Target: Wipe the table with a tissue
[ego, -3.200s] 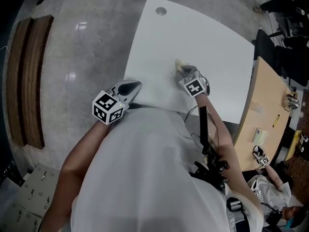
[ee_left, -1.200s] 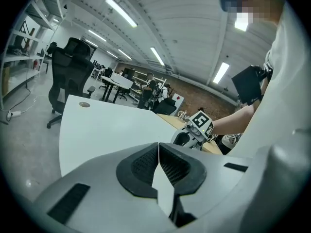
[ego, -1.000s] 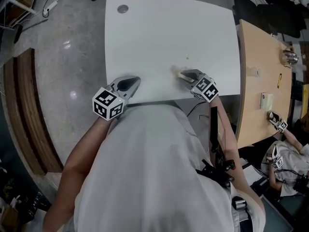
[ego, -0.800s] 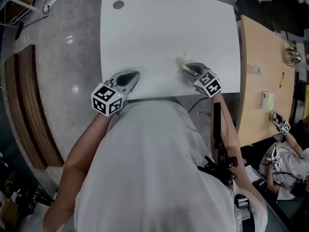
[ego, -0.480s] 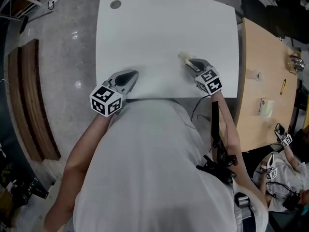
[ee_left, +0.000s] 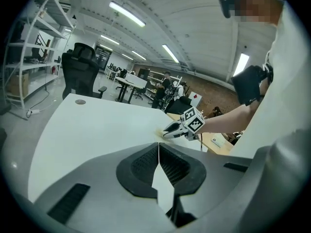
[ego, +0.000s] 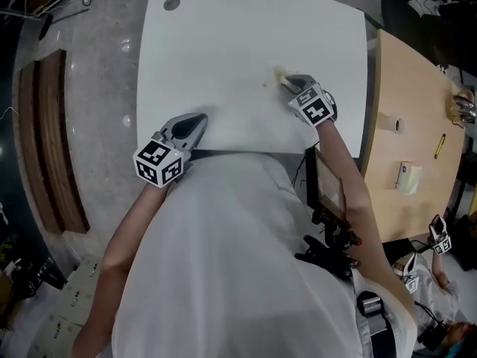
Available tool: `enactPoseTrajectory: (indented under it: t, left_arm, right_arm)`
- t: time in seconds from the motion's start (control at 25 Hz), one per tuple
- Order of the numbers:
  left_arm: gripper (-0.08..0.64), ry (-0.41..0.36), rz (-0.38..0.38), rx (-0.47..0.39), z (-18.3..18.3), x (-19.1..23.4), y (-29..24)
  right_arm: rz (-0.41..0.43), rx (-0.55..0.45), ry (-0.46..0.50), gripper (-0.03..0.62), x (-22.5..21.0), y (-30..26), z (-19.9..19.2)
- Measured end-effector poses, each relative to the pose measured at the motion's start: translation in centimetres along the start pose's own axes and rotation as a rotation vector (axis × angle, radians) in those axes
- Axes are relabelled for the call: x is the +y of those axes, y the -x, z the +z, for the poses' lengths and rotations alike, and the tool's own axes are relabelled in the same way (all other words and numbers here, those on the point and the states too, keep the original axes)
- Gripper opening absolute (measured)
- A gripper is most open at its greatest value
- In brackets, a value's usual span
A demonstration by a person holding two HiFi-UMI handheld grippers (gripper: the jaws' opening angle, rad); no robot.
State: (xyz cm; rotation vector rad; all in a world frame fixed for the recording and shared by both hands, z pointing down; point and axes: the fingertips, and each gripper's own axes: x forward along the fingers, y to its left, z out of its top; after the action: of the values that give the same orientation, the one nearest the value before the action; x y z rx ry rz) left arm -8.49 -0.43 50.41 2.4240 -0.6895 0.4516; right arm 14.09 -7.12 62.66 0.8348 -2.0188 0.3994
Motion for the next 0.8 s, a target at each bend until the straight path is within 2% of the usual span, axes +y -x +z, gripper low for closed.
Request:
enactPoseTrajectory:
  t: [0.12, 0.48, 0.72, 0.8]
  left_arm:
    - [0.008, 0.014, 0.028, 0.0, -0.3, -0.5, -0.2]
    - [0.008, 0.057, 0.094, -0.026, -0.6, -2.4, -1.9]
    - [0.008, 0.081, 0.124, -0.046, -0.8, -3.8, -3.1]
    - [0.008, 0.087, 0.129, -0.046, -1.0, -4.3, -3.3]
  right_arm:
    - [0.022, -0.013, 0.031, 0.083, -0.6, -1.0, 1.0]
    - [0.081, 0.013, 0.222, 0.083, -1.2, -2.5, 2.1]
    - [0.027, 0.079, 0.398, 0.083, -0.9, -2.9, 2.2]
    - [0.007, 0.105, 0.426, 0.083, -0.8, -3.0, 2.2]
